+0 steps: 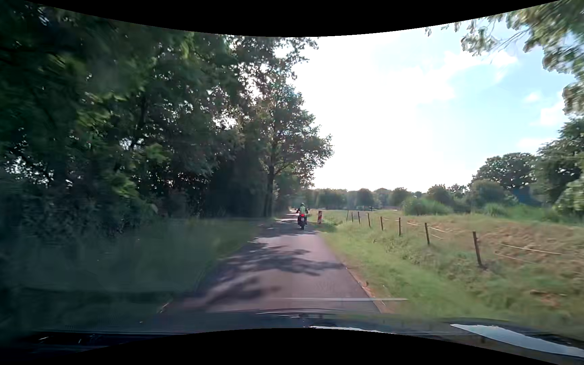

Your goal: Follow the waypoints while adhering to traffic rules and regulations

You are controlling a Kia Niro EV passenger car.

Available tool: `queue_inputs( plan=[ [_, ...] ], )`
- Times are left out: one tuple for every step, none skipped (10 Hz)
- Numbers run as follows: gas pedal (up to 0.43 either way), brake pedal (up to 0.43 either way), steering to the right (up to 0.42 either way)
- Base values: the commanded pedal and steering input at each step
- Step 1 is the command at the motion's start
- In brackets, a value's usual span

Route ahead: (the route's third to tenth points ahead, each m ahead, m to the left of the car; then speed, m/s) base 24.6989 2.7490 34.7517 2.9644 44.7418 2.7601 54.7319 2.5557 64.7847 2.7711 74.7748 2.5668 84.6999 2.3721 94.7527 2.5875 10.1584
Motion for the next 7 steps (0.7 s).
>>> queue_inputs(
  plan=[
    [0.209, 0.0, 0.001],
    [0.209, 0.0, -0.006],
    [0.197, 0.0, -0.014],
    [0.189, 0.0, -0.014],
    [0.177, 0.0, -0.01],
    [0.177, 0.0, -0.001],
    [0.169, 0.0, 0.001]
  ],
)
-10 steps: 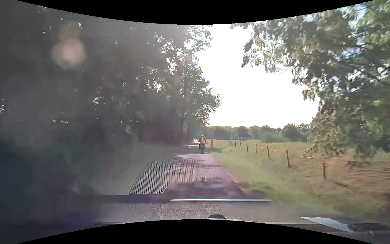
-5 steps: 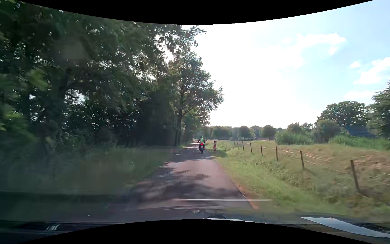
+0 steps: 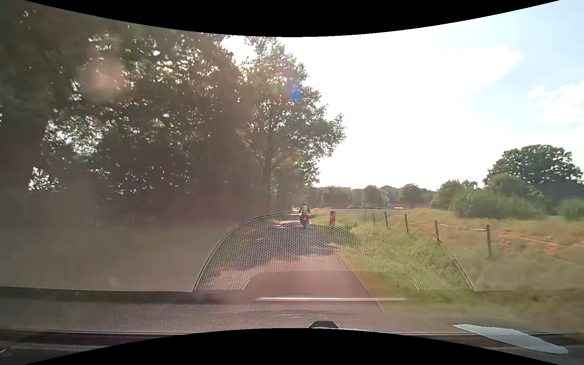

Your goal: Follow the waypoints while adhering to traffic rules and regulations

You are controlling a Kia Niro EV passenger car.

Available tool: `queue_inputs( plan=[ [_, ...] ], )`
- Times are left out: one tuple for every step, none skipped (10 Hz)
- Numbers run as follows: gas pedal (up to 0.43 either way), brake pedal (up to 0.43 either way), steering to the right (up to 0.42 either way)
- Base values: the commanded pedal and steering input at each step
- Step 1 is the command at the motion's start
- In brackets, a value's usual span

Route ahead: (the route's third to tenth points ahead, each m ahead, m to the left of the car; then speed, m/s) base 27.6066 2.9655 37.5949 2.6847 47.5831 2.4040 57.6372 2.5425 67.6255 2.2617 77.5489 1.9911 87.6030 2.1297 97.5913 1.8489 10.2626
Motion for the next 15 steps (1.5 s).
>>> queue_inputs(
  plan=[
    [0.169, 0.0, 0.0],
    [0.169, 0.0, 0.0],
    [0.169, 0.0, -0.002],
    [0.169, 0.0, -0.003],
    [0.169, 0.0, -0.003],
    [0.169, 0.0, -0.003],
    [0.169, 0.0, -0.005],
    [0.169, 0.0, -0.006],
    [0.169, 0.0, -0.006],
    [0.169, 0.0, -0.006],
    [0.169, 0.0, -0.003],
    [0.169, 0.0, 0.004],
    [0.169, 0.0, 0.008],
    [0.169, 0.0, 0.008],
    [0.177, 0.0, 0.004]
  ],
)
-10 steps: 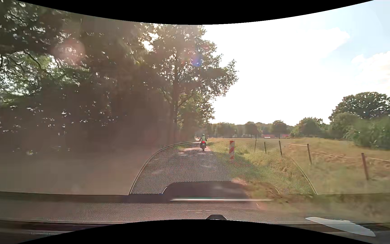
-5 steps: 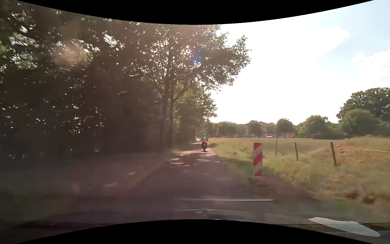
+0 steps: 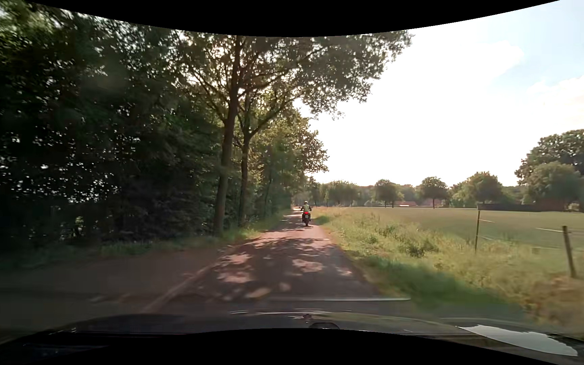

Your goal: Follow the waypoints while adhering to traffic rules and regulations

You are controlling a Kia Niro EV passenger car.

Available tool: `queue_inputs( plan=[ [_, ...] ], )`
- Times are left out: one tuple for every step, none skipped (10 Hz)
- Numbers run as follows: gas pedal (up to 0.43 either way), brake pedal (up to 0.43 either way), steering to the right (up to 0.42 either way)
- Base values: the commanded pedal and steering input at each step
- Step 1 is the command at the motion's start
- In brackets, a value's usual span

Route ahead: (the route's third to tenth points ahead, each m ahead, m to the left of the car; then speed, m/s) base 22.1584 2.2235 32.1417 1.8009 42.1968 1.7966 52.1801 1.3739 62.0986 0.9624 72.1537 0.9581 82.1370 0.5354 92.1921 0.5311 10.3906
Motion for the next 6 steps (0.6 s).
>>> queue_inputs(
  plan=[
    [0.177, 0.0, 0.003],
    [0.177, 0.0, 0.004],
    [0.177, 0.0, 0.003],
    [0.177, 0.0, -0.001],
    [0.189, 0.0, -0.002],
    [0.189, 0.0, -0.002]
  ],
)
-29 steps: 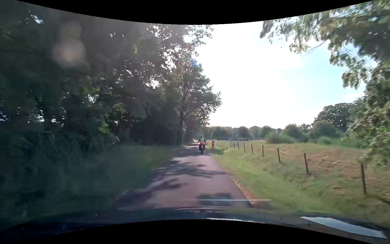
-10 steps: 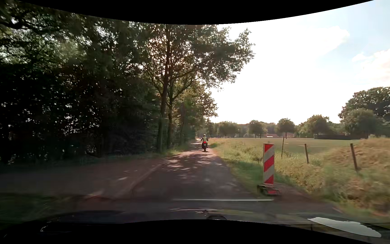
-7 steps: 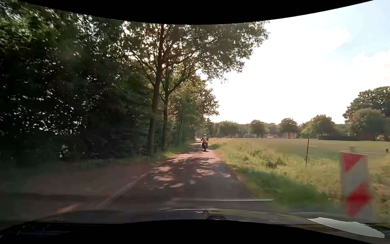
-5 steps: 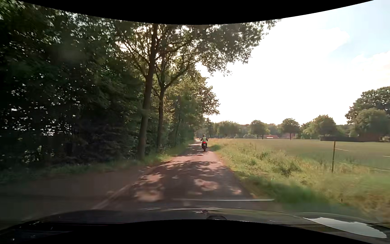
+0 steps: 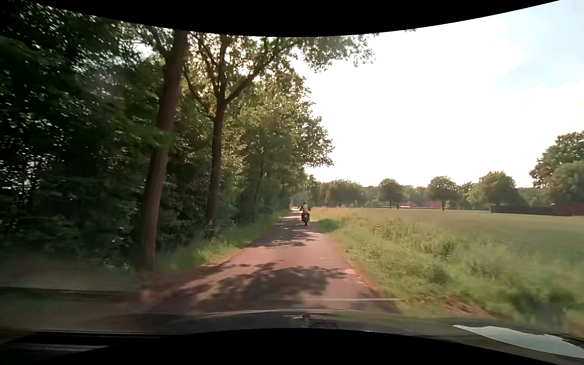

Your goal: Follow the waypoints while adhering to traffic rules and regulations

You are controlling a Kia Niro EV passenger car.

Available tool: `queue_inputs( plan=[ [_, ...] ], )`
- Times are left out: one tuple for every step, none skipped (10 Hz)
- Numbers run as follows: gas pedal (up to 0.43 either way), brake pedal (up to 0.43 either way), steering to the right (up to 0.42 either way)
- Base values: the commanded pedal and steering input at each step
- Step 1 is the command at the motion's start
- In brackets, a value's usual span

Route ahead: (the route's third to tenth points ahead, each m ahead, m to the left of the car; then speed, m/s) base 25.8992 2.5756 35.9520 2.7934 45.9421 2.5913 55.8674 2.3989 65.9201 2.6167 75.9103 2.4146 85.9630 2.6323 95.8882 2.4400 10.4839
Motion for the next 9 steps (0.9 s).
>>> queue_inputs(
  plan=[
    [0.189, 0.0, -0.002],
    [0.189, 0.0, -0.002],
    [0.189, 0.0, -0.001],
    [0.189, 0.0, 0.0],
    [0.189, 0.0, 0.0],
    [0.189, 0.0, 0.0],
    [0.189, 0.0, 0.0],
    [0.189, 0.0, 0.0],
    [0.189, 0.0, -0.003]
  ],
)
